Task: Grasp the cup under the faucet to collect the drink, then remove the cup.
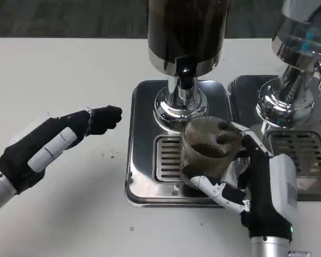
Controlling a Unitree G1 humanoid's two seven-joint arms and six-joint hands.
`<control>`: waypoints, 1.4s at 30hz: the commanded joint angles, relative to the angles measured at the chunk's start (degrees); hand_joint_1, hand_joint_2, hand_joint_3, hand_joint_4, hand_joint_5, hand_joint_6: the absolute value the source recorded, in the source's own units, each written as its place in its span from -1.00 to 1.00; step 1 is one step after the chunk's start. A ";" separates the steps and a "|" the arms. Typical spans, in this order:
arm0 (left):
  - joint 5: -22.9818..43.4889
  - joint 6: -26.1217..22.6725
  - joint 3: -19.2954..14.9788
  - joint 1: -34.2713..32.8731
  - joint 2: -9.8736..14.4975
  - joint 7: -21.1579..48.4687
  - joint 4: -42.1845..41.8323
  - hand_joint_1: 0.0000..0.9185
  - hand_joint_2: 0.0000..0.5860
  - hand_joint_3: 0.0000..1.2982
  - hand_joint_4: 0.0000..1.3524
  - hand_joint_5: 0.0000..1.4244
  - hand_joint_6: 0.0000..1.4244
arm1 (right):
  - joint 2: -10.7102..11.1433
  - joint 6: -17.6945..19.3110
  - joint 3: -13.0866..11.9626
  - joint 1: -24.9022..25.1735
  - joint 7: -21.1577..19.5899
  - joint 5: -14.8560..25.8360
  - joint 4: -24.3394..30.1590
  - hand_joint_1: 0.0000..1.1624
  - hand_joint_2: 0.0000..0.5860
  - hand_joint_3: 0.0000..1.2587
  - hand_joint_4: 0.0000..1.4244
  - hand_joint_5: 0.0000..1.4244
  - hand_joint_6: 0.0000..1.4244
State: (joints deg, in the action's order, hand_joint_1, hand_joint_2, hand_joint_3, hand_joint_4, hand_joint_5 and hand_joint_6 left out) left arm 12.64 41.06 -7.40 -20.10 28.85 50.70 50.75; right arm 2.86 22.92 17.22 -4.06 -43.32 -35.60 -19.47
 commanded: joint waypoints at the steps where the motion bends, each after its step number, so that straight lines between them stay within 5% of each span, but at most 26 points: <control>1: -0.70 1.28 0.88 0.27 -0.31 0.95 -1.65 -1.00 -0.51 -0.61 -0.71 -0.75 -0.78 | 0.23 2.93 -0.58 -2.55 -0.99 -0.17 5.51 0.28 -0.26 -0.04 0.02 0.27 0.75; 17: 1.08 6.62 3.82 6.25 2.40 6.27 -14.77 -1.00 -0.50 -0.63 -0.74 -0.77 -0.77 | 2.98 4.12 -2.41 -12.71 5.38 0.66 20.53 0.28 -0.26 0.00 0.05 0.30 0.75; 42: 5.43 21.59 4.60 16.25 12.12 9.11 -32.55 -1.00 -0.54 -0.72 -0.89 -0.90 -0.84 | 4.26 7.62 -5.42 -26.86 13.31 1.83 34.81 0.28 -0.26 0.05 0.07 0.31 0.78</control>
State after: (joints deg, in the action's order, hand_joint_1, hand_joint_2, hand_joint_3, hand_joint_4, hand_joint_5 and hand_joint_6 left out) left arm 17.18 61.31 -3.27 -4.71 39.36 60.39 19.47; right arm 7.49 27.78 12.13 -30.50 -29.83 -34.44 12.95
